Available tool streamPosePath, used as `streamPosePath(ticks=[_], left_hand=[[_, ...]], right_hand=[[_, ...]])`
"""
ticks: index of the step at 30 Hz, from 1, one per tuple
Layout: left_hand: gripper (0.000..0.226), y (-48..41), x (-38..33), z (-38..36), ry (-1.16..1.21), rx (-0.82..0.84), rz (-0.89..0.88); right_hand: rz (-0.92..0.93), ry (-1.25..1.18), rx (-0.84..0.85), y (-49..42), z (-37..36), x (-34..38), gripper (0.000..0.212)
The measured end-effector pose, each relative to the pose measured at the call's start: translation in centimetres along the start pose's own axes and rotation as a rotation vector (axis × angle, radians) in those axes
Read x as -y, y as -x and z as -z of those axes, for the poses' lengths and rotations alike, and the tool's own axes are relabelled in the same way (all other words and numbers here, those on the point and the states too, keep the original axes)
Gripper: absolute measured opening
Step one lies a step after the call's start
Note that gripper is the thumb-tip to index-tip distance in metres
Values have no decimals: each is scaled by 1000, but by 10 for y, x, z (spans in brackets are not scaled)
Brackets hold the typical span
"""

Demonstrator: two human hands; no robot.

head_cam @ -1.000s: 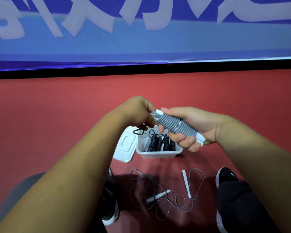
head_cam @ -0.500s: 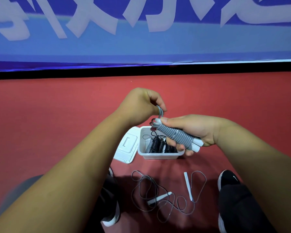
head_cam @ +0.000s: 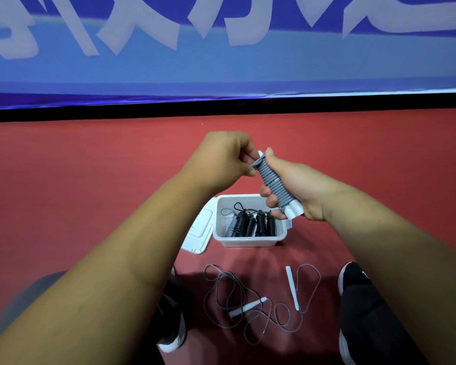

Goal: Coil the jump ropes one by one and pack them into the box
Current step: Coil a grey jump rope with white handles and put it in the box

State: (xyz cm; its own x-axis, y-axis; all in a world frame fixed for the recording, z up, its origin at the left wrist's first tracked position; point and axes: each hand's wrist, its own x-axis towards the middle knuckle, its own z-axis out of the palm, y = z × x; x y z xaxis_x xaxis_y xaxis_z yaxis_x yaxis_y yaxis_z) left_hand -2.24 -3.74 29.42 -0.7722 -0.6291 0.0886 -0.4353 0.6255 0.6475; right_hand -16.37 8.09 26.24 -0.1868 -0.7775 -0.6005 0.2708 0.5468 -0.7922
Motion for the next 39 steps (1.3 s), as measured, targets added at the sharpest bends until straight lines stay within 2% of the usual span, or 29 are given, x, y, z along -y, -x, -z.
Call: streamPosePath(ticks=[6, 10, 12, 14, 18, 24, 29, 32, 35, 39], left_hand=[[33, -1, 0, -3, 256, 19, 228], [28, 0, 9, -6, 546, 217, 428], [34, 1, 10, -7, 672, 315, 457], [36, 1, 9, -6, 773, 341, 455], [31, 0, 7, -5, 838, 307, 436], [16, 4, 2, 6, 584, 280, 314], [19, 2, 1, 15, 402, 281, 317], [16, 5, -4, 9, 501, 267, 360], [19, 7, -7, 2, 727, 230, 389], [25, 2, -10, -5, 1048, 85, 457]], right_hand=[[80, -59, -86, -1, -8, -1, 57], [132, -26, -140, -1, -7, 1, 48], [174, 9, -159, -1, -6, 3, 49], [222, 23, -183, -2, -5, 4, 52], [305, 14, -230, -1, -3, 4, 50], [352, -50, -251, 2, -7, 4, 54], [359, -18, -285, 0, -10, -1, 54], [376, -5, -286, -1, -8, 0, 50], [387, 2, -302, 0, -6, 4, 53], [381, 14, -316, -1, -9, 5, 55]])
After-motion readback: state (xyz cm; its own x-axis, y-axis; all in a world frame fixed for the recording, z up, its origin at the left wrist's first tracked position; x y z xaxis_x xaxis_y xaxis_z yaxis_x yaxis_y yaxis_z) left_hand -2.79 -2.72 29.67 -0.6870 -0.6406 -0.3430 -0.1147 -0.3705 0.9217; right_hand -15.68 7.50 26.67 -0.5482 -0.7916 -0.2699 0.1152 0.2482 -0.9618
